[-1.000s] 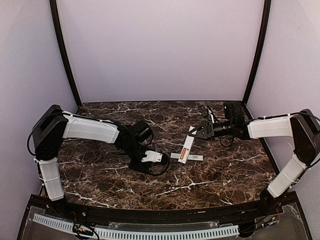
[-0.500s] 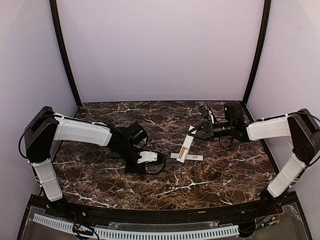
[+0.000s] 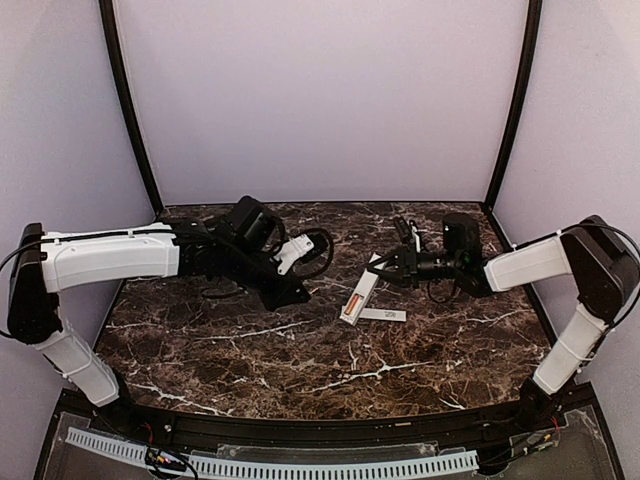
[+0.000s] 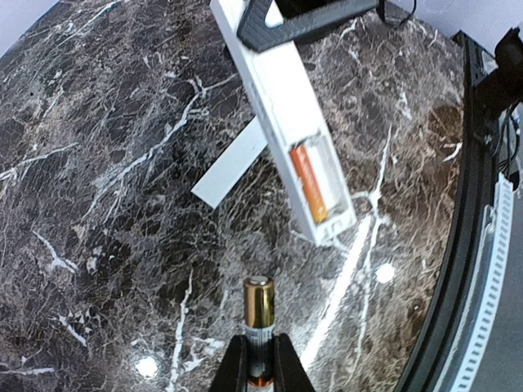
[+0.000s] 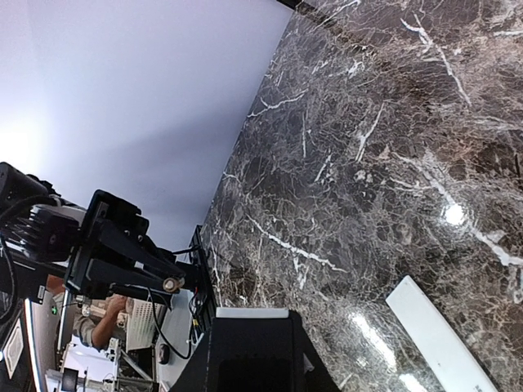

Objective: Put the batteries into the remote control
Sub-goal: Pick up the battery from the center of the board, then place the battery in the battery compartment.

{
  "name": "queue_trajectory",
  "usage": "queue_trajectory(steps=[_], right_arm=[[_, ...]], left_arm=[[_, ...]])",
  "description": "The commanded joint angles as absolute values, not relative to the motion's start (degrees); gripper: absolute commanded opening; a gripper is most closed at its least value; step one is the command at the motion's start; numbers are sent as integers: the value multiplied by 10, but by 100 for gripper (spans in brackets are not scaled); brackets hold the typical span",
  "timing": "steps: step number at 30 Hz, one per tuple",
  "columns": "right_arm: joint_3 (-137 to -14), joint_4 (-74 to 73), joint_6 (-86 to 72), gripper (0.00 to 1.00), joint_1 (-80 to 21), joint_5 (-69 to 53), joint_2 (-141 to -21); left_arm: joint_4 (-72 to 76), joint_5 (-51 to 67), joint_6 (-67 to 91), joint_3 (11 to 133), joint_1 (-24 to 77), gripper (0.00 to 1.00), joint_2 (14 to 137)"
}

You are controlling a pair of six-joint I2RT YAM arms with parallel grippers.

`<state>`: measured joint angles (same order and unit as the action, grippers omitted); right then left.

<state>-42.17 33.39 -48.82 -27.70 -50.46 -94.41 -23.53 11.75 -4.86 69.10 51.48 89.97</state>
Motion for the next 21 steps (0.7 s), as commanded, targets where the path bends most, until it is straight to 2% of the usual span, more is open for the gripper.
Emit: queue_trajectory(steps=[1,6,15,21], right_arm=[[-419,407,-536,0,-302,-472,-961],[-425,439,-556,0,-323,-453,-983],[-435,470,-583,0,-352,-416,-1009],[-430,496,-607,0,-362,-414,-1018]], left_arm=[[-264,129,64,737,536,0,919],[-312,129,77,783,556,1,956],[-341,147,107,798,568,0,997],[-336,118,120,798,569,0,1007]])
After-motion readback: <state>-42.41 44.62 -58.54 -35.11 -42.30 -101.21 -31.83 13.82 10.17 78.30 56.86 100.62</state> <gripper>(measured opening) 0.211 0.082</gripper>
